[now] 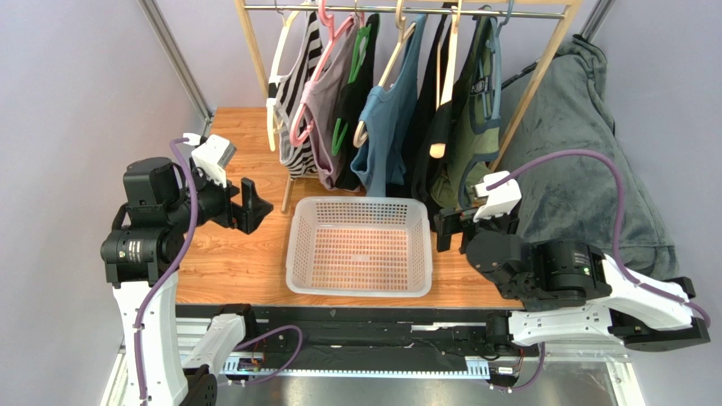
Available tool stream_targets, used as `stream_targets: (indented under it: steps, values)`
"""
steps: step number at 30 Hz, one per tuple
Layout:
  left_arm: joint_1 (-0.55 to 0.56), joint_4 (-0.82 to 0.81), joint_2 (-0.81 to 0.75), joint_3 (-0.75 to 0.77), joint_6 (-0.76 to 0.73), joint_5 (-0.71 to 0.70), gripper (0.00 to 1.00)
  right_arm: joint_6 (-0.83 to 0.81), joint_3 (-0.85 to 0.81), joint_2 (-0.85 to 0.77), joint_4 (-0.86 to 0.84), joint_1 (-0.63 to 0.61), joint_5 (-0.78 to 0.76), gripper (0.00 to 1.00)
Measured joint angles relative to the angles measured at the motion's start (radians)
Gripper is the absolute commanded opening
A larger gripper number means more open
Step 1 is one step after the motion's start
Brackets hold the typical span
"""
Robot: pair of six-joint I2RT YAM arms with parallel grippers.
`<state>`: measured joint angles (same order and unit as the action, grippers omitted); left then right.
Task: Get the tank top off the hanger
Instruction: Pick up the hanger from the clothesline.
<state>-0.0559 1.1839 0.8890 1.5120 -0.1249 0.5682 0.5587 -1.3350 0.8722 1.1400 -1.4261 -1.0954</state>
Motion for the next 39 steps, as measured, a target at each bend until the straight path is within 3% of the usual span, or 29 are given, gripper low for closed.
stream_targets:
  steps: [7,18,27,31,39]
  values:
    - [0.0,0.002,0.035,0.051,-0.007,0.007,0.99,0.033,-0.15,0.201,0.123,-0.113,-0.111,1.0]
    - [0.0,-0.139,0.36,0.624,0.078,0.081,0.99,0.072,-0.144,0.149,0.13,-0.156,-0.117,0.89]
    - [0.011,-0.303,0.634,0.916,0.228,0.155,0.97,0.124,-0.133,0.233,0.137,-0.175,-0.114,0.88]
    - [0.037,-0.343,0.742,0.988,0.256,0.145,0.95,0.147,-0.114,0.233,0.138,-0.177,-0.108,0.87]
    - [0.11,-0.359,0.851,0.987,0.26,0.046,0.88,0.195,-0.07,0.186,0.135,-0.182,-0.095,0.85]
